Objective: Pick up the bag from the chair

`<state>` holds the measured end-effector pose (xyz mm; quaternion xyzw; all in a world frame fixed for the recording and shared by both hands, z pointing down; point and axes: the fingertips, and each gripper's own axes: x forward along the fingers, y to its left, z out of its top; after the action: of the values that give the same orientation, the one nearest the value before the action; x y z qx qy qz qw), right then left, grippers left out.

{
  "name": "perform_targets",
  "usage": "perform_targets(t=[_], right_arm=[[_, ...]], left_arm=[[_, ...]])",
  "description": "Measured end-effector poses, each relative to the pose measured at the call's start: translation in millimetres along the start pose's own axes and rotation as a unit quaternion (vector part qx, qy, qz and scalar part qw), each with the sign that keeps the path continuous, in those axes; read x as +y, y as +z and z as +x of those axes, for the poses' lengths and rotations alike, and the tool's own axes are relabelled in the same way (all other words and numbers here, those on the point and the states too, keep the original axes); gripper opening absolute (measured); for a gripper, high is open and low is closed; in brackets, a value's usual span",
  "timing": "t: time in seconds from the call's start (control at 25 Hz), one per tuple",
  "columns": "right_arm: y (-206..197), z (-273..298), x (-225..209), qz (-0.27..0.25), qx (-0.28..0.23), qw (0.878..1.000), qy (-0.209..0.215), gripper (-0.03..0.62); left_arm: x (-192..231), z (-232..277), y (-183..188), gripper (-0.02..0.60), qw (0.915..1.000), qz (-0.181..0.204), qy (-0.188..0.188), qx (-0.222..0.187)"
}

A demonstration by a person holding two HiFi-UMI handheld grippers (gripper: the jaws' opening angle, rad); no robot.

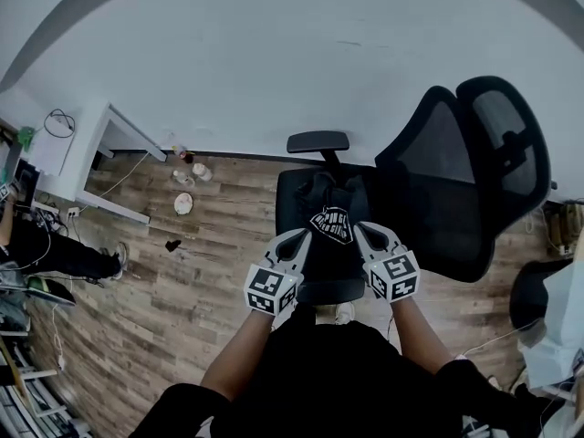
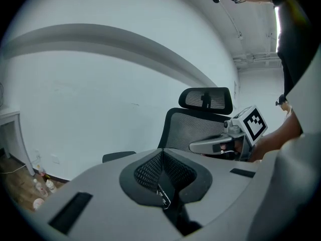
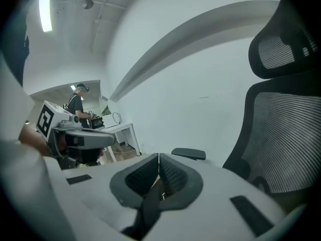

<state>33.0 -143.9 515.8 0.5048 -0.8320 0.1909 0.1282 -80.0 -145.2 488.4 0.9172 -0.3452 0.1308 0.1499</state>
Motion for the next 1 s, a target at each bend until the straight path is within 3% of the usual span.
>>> perform_targets(t=[0.32,0.52,0.68,1.0], right_arm=[[-13.7,30.8,-2.9,0.008,0.013,0.997,-0.082,0.021],[-21.8,35.0,-8.3,0.016,0.032,0.992,-0.117,0.021],[-21.0,38.0,-24.9,0.021,0.018,0.987,-0.155,0.021],[-28.0,59.5,-60.0,0.028,0.026,0.987,-0.157,0.021]], left_arm=[[70.9,17.0,-0.7,0.021,0.9995,0.01,-0.025,0.018],[96.2,31.5,0.9,0.021,0.9991,0.019,-0.032,0.021],[105.3,46.9,-3.5,0.021,0.9983,0.024,-0.04,0.036],[108.7,84.4,-27.0,0.021,0.9958,0.038,-0.028,0.078]])
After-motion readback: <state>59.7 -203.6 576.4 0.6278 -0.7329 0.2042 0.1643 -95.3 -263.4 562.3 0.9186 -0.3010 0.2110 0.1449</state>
